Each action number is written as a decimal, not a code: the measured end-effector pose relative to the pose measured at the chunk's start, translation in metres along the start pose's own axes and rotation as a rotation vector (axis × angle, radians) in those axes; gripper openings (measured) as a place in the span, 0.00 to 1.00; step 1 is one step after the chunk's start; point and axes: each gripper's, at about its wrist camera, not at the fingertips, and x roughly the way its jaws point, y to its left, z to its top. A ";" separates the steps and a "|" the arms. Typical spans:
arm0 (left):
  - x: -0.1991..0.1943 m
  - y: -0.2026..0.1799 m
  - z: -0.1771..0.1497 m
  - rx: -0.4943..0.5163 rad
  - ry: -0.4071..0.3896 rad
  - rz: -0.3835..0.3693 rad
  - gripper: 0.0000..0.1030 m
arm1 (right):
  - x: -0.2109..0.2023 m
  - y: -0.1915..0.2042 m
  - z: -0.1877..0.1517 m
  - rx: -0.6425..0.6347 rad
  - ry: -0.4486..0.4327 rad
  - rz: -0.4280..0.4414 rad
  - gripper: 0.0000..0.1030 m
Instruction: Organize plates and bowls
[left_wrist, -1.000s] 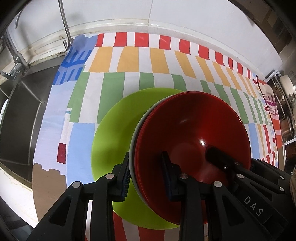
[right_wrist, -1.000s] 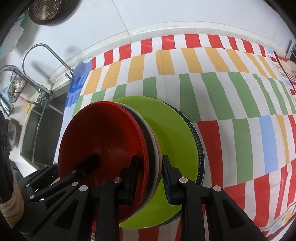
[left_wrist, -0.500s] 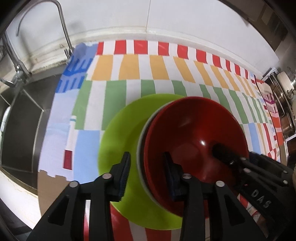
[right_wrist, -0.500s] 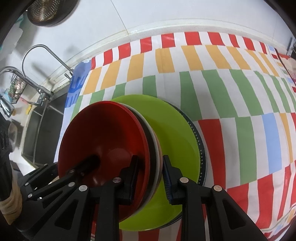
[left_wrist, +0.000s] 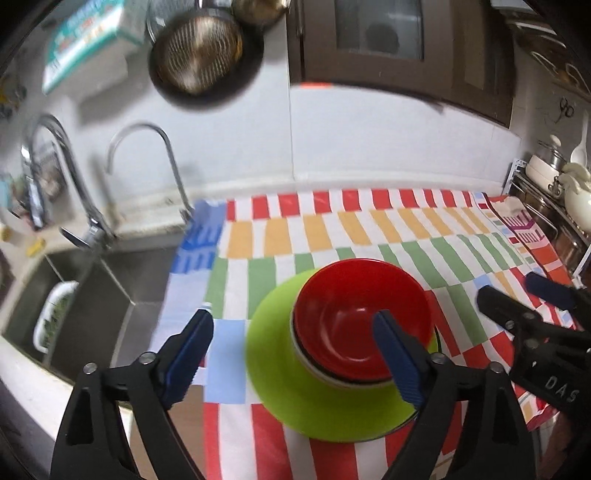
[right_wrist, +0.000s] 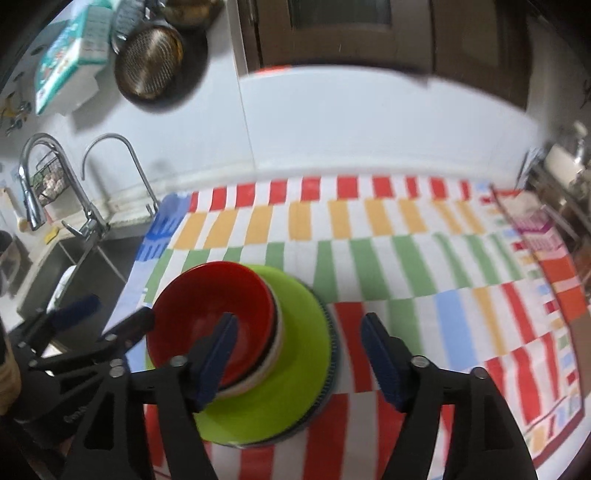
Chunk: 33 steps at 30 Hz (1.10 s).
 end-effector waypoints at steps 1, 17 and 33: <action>-0.008 -0.001 -0.002 -0.001 -0.019 0.007 0.89 | -0.009 -0.002 -0.003 -0.005 -0.024 -0.011 0.72; -0.141 -0.043 -0.074 -0.024 -0.234 0.071 1.00 | -0.143 -0.034 -0.081 -0.052 -0.279 -0.088 0.90; -0.218 -0.059 -0.117 0.006 -0.299 0.092 1.00 | -0.227 -0.053 -0.146 -0.021 -0.335 -0.077 0.90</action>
